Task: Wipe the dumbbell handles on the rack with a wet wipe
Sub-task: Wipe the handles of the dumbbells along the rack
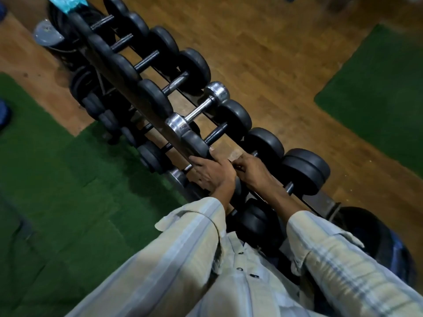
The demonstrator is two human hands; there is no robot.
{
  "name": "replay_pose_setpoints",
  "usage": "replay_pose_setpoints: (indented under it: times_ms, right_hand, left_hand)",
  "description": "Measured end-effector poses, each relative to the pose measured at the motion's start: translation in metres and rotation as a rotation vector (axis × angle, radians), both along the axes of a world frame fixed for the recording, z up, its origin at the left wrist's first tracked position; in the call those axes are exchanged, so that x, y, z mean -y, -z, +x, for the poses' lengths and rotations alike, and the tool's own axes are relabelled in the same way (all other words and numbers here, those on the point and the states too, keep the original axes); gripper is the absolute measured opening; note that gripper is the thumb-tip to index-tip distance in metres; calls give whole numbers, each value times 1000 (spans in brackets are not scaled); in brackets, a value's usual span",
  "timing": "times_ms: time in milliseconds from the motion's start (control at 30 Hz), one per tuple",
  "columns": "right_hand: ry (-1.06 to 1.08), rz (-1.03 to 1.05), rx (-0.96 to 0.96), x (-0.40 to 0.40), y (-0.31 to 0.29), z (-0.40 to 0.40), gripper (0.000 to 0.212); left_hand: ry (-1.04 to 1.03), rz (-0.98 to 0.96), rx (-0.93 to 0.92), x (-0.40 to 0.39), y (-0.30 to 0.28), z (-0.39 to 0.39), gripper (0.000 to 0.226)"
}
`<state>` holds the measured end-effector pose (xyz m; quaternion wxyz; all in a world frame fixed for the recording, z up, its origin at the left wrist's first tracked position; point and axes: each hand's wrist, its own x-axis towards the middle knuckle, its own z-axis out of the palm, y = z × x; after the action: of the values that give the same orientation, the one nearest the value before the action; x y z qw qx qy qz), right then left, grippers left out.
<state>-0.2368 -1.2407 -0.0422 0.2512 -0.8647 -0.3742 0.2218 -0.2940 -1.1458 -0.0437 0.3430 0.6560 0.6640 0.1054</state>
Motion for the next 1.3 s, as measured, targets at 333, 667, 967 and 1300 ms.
replay_pose_setpoints:
  times_ms: [333,667,967,1300]
  right_hand:
    - [133,222,-50,35,10,-14,17]
    - [479,179,-417,45,29,-22,3]
    - [793,227,-1030,32,44,-18,19]
    - [909,355,-1302,18,36,-13,39]
  left_hand:
    - [-83,90,-50,4,13,8,76]
    - [-56,59,-61,6,7,4,70]
    - [-34,55,-68,5,9,4,74]
    - [-27,57,-92,3,5,5,77]
